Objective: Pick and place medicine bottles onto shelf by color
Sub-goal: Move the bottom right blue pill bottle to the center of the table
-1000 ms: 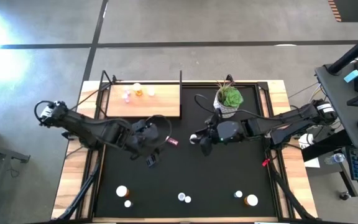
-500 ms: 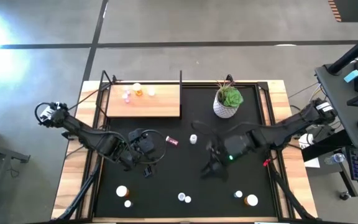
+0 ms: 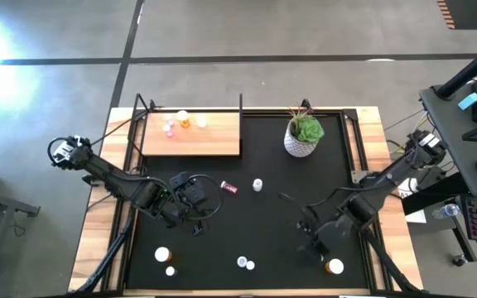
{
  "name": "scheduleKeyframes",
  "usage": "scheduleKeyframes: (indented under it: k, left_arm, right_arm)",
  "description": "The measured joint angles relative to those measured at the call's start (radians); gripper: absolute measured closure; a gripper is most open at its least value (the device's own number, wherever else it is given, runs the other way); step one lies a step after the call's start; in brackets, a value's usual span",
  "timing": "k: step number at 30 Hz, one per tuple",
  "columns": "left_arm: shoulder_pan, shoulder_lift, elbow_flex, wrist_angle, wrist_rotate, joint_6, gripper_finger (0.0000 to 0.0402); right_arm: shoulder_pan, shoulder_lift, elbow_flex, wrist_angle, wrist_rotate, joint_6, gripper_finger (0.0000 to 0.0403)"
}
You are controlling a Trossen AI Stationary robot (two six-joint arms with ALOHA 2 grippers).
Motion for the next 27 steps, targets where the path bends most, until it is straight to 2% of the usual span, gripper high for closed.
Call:
scheduleKeyframes:
  k: [4,7,13,20,27]
  left_arm:
    - [0.0,0.0,0.0,0.001,0.0,0.0,0.0191]
    - [0.0,0.0,0.0,0.002,0.0,0.0,0.0191]
    - [0.0,0.0,0.0,0.003,0.0,-0.002,0.0191]
    - [0.0,0.0,0.0,0.003,0.001,-0.002,0.0191]
    - [0.0,0.0,-0.003,0.001,0.001,-0.001,0.0191]
  right_arm:
    - [0.022,0.043,0.069,-0.317,-0.011,0.122,0.0184]
    - [0.023,0.098,0.129,-0.449,-0.052,0.127,0.0184]
    - [0.023,0.233,0.218,-0.49,-0.089,0.005,0.0184]
    - [0.023,0.358,0.324,-0.707,-0.115,-0.088,0.0184]
    - [0.023,0.418,0.339,-0.721,-0.136,-0.134,0.0184]
